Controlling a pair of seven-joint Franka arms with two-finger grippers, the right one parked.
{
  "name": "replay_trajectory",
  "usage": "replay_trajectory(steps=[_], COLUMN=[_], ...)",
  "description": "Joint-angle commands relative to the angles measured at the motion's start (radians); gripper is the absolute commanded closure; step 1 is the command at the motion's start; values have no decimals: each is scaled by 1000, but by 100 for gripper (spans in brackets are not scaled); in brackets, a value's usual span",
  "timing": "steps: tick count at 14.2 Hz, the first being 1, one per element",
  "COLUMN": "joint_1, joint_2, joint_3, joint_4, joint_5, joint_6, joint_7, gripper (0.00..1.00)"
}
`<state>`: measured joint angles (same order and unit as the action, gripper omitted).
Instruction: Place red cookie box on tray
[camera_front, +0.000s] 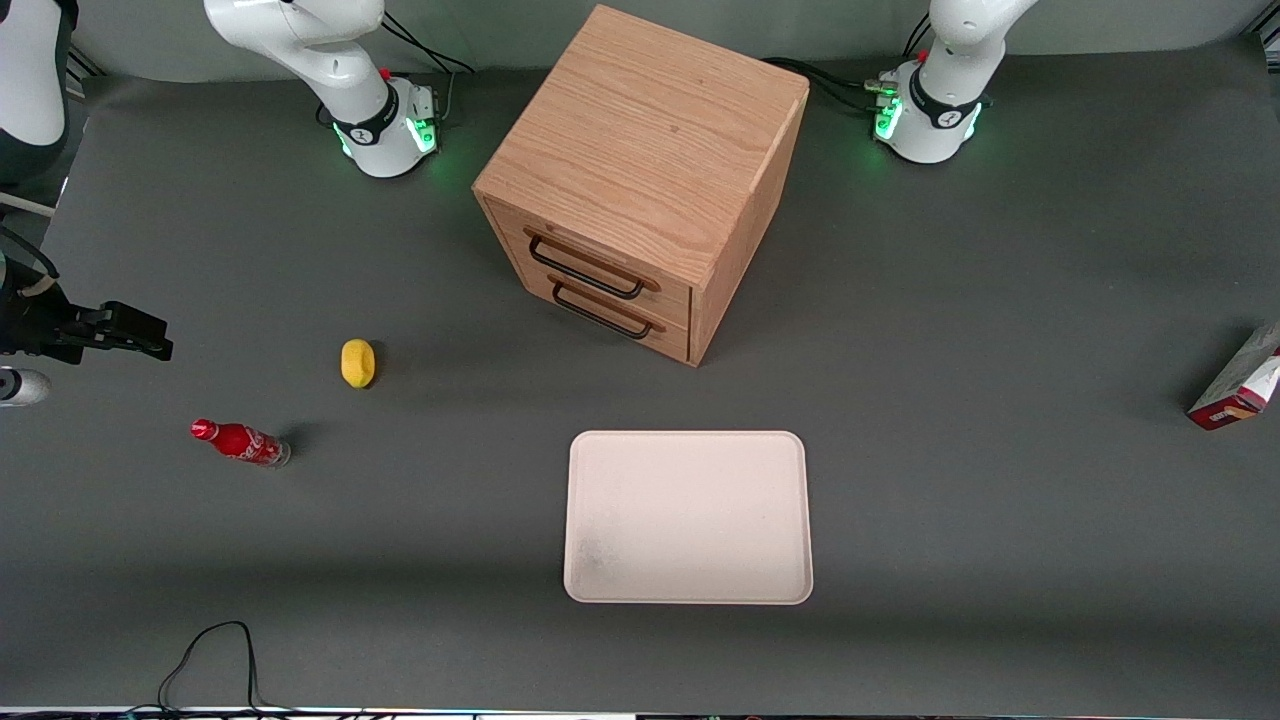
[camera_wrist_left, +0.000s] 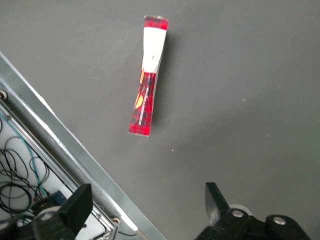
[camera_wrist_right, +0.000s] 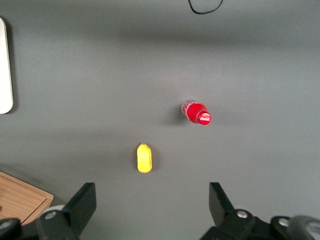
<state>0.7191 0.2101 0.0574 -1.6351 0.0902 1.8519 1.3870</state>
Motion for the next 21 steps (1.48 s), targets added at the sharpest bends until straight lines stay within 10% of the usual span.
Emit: replay_trajectory(steps=[1, 21], joint_1=[-26, -24], joint_2=[29, 295], joint_3=[-10, -17], joint_4=[9, -154], joint_5=[10, -115], joint_6=[1, 392], joint_7=[29, 188], gripper=[0, 0])
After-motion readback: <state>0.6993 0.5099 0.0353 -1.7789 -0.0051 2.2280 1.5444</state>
